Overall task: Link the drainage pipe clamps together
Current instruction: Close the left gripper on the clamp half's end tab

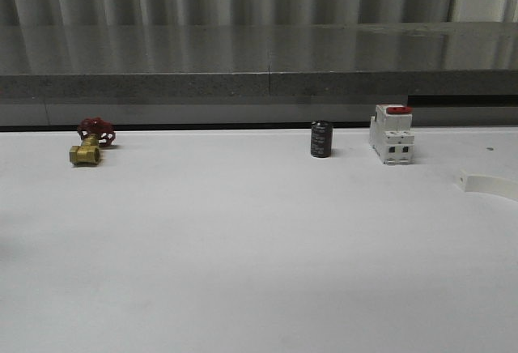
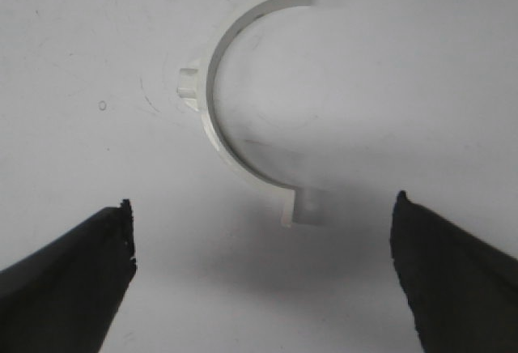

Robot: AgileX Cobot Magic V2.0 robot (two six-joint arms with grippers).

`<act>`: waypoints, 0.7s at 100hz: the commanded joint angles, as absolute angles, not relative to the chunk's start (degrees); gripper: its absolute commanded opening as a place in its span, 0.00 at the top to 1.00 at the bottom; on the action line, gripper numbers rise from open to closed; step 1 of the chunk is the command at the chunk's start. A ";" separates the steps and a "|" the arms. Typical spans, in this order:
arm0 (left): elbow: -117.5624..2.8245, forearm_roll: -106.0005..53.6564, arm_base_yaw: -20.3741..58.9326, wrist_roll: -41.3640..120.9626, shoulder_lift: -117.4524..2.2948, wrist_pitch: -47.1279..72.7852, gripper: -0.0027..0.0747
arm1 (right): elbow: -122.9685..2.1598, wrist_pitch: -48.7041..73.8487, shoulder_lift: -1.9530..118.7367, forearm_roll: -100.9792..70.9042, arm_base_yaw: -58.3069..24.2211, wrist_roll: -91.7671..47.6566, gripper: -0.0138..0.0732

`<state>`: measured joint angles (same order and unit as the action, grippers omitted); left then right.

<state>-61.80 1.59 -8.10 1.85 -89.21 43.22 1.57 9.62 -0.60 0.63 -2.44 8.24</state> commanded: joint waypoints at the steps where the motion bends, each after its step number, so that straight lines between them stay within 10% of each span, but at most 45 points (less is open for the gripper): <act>1: -65.83 0.94 -9.58 2.92 -91.38 40.88 0.16 | 0.72 5.07 -1.78 0.71 -2.34 7.88 0.92; 70: -76.74 0.00 -12.08 8.30 -109.19 39.04 0.16 | 0.72 5.07 -1.78 0.71 -2.34 7.88 0.92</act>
<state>-74.79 0.43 -11.82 8.04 -111.44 40.97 1.57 9.62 -0.60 0.63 -2.44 8.24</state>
